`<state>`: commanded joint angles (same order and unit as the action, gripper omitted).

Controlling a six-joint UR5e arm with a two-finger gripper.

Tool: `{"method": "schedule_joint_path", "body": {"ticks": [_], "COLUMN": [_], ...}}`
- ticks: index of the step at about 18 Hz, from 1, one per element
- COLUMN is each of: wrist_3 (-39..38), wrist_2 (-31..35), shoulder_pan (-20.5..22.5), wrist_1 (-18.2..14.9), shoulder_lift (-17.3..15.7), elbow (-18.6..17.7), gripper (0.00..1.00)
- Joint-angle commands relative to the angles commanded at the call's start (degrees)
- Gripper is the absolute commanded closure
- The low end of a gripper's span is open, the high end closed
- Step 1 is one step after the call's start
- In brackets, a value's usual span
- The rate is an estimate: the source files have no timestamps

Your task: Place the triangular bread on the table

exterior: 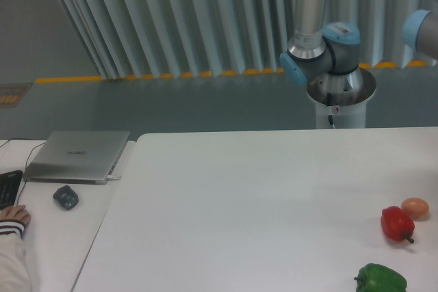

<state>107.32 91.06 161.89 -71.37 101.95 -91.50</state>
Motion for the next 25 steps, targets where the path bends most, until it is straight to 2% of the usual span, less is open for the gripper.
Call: {"method": "schedule_joint_path", "body": {"ticks": [4,11,15,17,20,22,25], "wrist_3": [-1.05,0.61,-1.66,-9.37,-14.84,-15.47,-15.38], "wrist_2": [0.09,0.35,0.0,-0.26,-2.28,-2.37,-2.29], "shoulder_pan": [2.73,7.3,8.62,8.54,8.45,8.53,8.8], "wrist_1": [2.98,10.28,11.6,12.57,12.66,12.83,15.03], "shoulder_lift": [0.79,6.05,8.08,8.7,9.93,10.98,12.22], "elbow": [0.18,0.79,1.58,1.58,1.32,1.41,1.58], "gripper": [0.0,0.0,0.0,0.0,0.0,0.0,0.0]}}
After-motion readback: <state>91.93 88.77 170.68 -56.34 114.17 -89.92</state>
